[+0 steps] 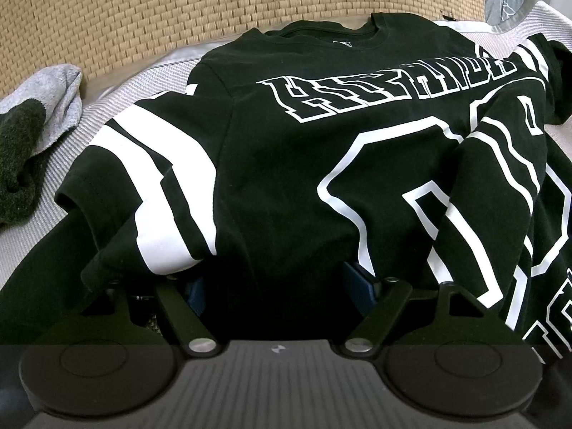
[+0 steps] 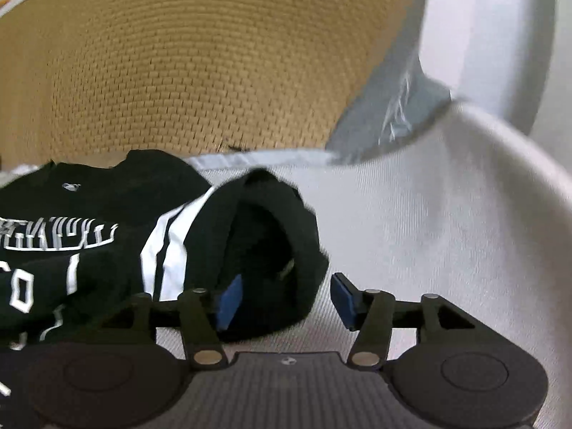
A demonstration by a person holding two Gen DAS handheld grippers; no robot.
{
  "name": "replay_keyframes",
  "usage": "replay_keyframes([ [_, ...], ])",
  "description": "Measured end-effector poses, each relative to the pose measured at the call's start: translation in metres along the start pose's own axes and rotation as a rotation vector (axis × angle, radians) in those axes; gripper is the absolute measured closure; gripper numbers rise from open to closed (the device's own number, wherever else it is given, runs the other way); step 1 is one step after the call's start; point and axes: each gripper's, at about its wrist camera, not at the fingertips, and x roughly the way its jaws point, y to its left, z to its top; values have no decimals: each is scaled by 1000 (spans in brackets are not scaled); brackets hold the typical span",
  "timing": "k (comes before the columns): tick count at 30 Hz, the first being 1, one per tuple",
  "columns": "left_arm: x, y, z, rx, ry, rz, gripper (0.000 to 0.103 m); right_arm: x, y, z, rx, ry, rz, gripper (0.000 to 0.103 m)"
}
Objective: Fold clothes
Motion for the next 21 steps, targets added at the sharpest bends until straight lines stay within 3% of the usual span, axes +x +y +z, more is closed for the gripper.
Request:
replay_keyframes([
  [3, 0, -1, 0, -1, -1, 2, 26, -2, -10, -10, 83, 23, 47, 36],
  [12, -1, -2, -1, -4, -5, 6, 25, 35, 8, -31, 76, 204, 149, 30],
  [14, 0, -2, -1, -5, -4, 6, 25, 40, 14, -30, 106, 184, 149, 30],
  [16, 0, -2, -1, -5, -4, 5, 25, 45, 19, -26, 156, 173, 203, 30],
  [21, -1, -2, -1, -5, -6, 5, 25, 61, 40, -23, 110, 134, 166, 35],
])
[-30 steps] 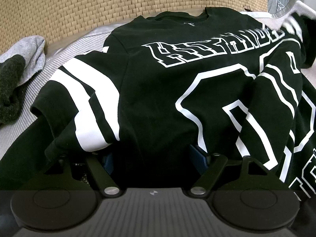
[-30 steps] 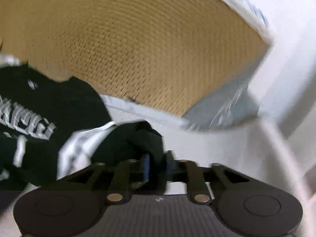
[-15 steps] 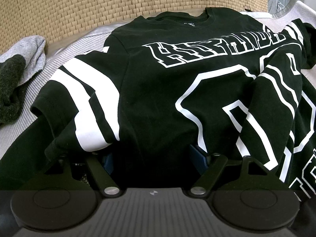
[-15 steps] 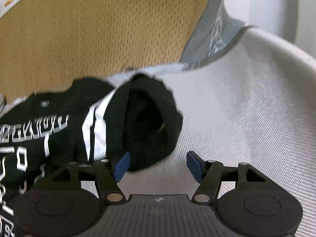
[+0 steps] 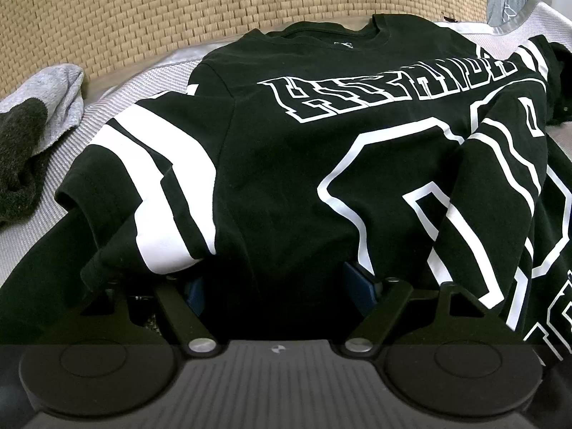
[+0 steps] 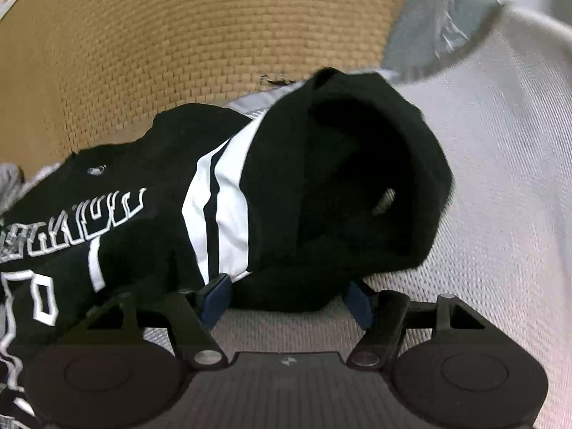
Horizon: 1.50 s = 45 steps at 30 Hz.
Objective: Fold clothes
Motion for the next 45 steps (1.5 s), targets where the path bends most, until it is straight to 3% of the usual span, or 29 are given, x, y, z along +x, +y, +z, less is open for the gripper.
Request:
replay_keyframes([
  [4, 0, 0, 0, 1, -1, 0, 25, 2, -14, 0, 107, -51, -23, 57],
  [6, 0, 0, 1, 2, 0, -2, 25, -1, -26, -3, 151, -63, -19, 59],
  [9, 0, 1, 0, 5, -4, -4, 25, -7, -36, -9, 155, -81, -109, 60],
  [13, 0, 0, 0, 3, -6, -2, 24, -4, -44, -7, 166, -79, -79, 57],
  [17, 0, 1, 0, 4, -6, -4, 24, 8, -34, -1, 186, -95, -101, 56],
  [18, 0, 1, 0, 4, -6, -4, 24, 11, -29, 1, 179, -96, -113, 66],
  [19, 0, 1, 0, 4, -6, -5, 24, 11, -26, 1, 157, -92, -127, 84],
  [22, 0, 2, 0, 5, -7, -6, 24, 10, -20, 2, 109, -82, -154, 90],
  [30, 0, 2, 0, 5, -7, -7, 24, -14, -26, 2, -19, -58, -221, 92],
  [37, -1, 1, 0, 4, -7, -8, 24, -58, -52, 14, -120, -103, -346, 92],
  [42, -1, 2, 0, 5, -8, -9, 24, -85, -57, 26, -282, -139, -422, 92],
  [45, -1, 2, 0, 5, -7, -9, 24, -91, -39, 28, -503, -180, -533, 92],
])
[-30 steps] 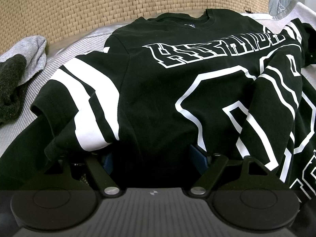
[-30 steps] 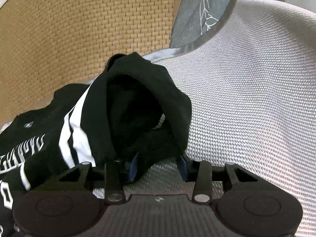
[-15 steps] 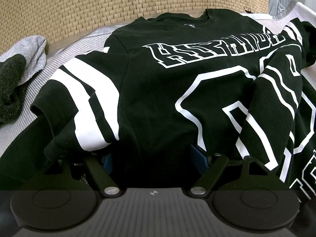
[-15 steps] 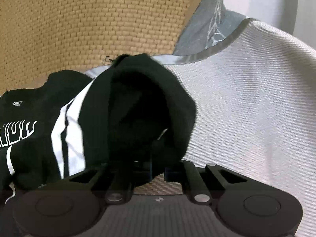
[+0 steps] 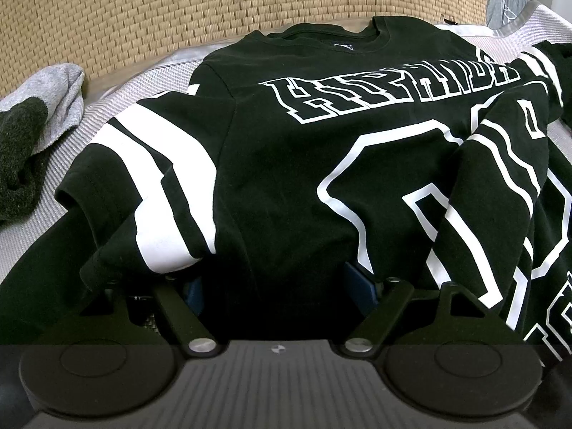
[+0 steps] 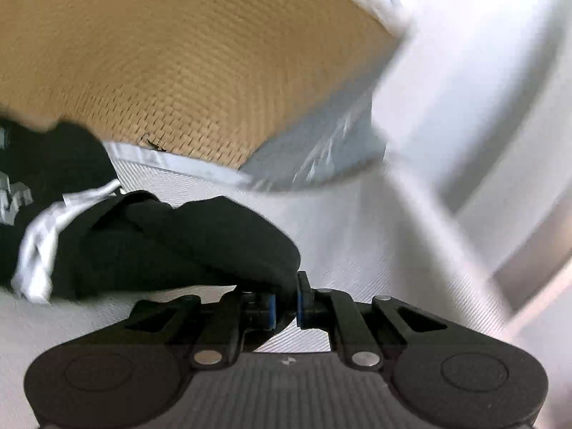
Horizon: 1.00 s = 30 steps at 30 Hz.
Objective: Fold clothes
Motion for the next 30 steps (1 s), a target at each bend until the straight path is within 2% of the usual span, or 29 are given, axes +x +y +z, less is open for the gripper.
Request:
replay_keyframes([
  [3, 0, 0, 0, 0, 0, 0, 24, -12, 23, 6, -284, -88, -141, 92],
  [5, 0, 0, 0, 1, -1, 0, 24, -18, 36, 3, -427, -139, -216, 92],
  [8, 0, 1, 0, 1, -2, -1, 24, -14, 49, -2, -521, -129, -244, 92],
  [12, 1, 1, -1, 3, -5, -2, 24, -3, 61, -21, -497, -4, -110, 91],
  [15, 1, 2, 0, 5, -6, -4, 24, -4, 73, -43, -499, 38, -29, 88],
  [17, 0, 2, -1, 4, -7, -4, 24, -7, 77, -54, -489, 45, 11, 83],
  [19, 0, 2, -1, 4, -8, -4, 24, -9, 82, -66, -478, 52, 51, 58],
  [20, 0, 2, -1, 5, -8, -3, 24, -10, 84, -72, -473, 56, 70, 55],
  [21, 0, 2, -1, 6, -8, -3, 24, -10, 83, -76, -463, 60, 67, 51],
  [23, 1, 3, -1, 6, -8, -4, 24, -9, 79, -83, -441, 68, 54, 51],
  [27, 0, 3, -1, 7, -10, -4, 24, -10, 62, -91, -364, 76, 7, 40],
  [30, 0, 2, -1, 8, -10, -3, 24, -9, 46, -102, -312, 117, -22, 39],
])
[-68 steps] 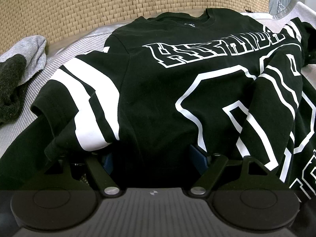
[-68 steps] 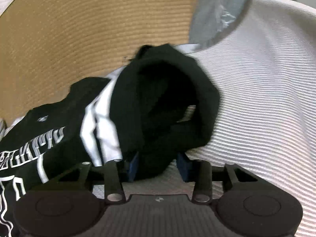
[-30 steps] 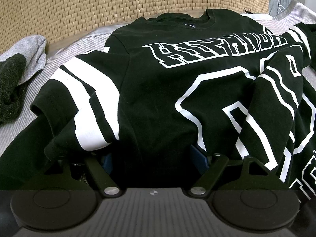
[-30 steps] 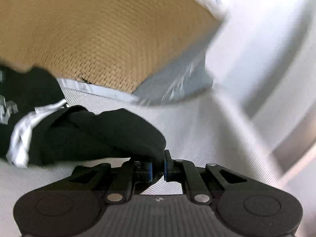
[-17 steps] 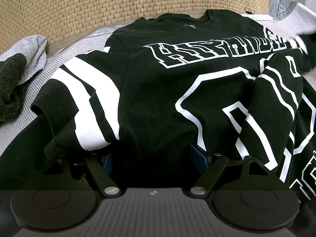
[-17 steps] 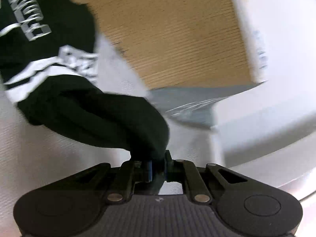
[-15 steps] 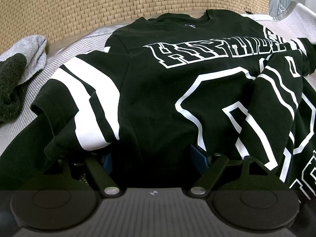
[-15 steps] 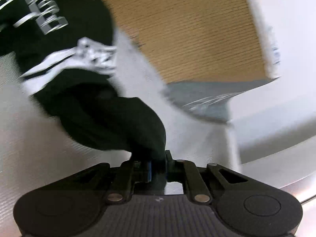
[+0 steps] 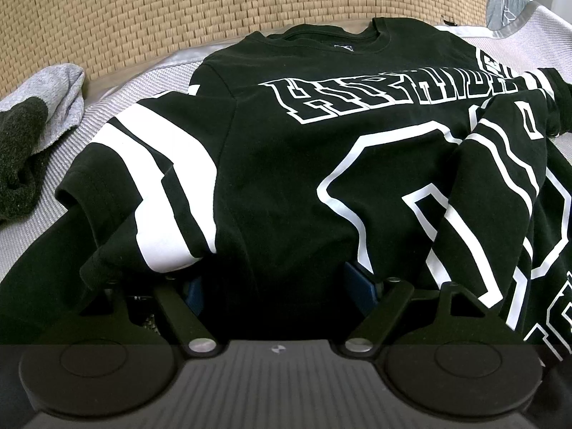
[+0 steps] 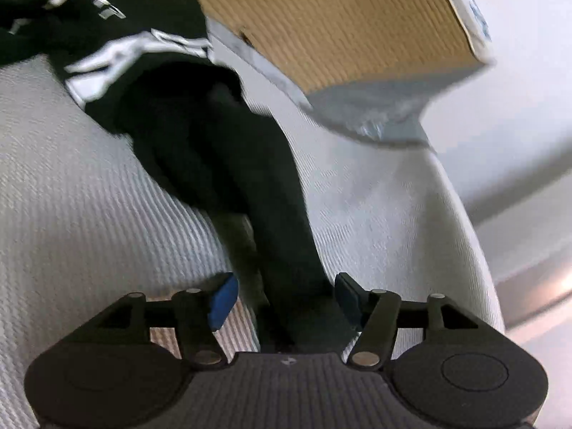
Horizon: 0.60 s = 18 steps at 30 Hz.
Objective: Fold clothes
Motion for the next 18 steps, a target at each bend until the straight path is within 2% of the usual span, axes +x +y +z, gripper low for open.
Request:
replay_keyframes([
  [3, 0, 0, 0, 1, 0, 1, 24, 11, -6, -15, 67, 39, 7, 39],
  [8, 0, -1, 0, 2, 0, 2, 24, 15, -17, -23, 150, 19, 24, 41],
  [11, 0, 0, 0, 4, 1, 2, 24, 23, -22, -23, 177, 17, 34, 54],
  [12, 1, -1, 0, 4, 2, 2, 24, 26, -24, -23, 187, 18, 38, 71],
  [13, 1, -1, 0, 5, 2, 2, 24, 28, -28, -24, 196, 27, 33, 77],
  [16, 1, 0, 1, 7, 5, 1, 24, 33, -38, -28, 221, 54, 17, 86],
  [18, 1, 0, 1, 8, 6, 1, 24, 29, -43, -26, 141, 52, -31, 87],
])
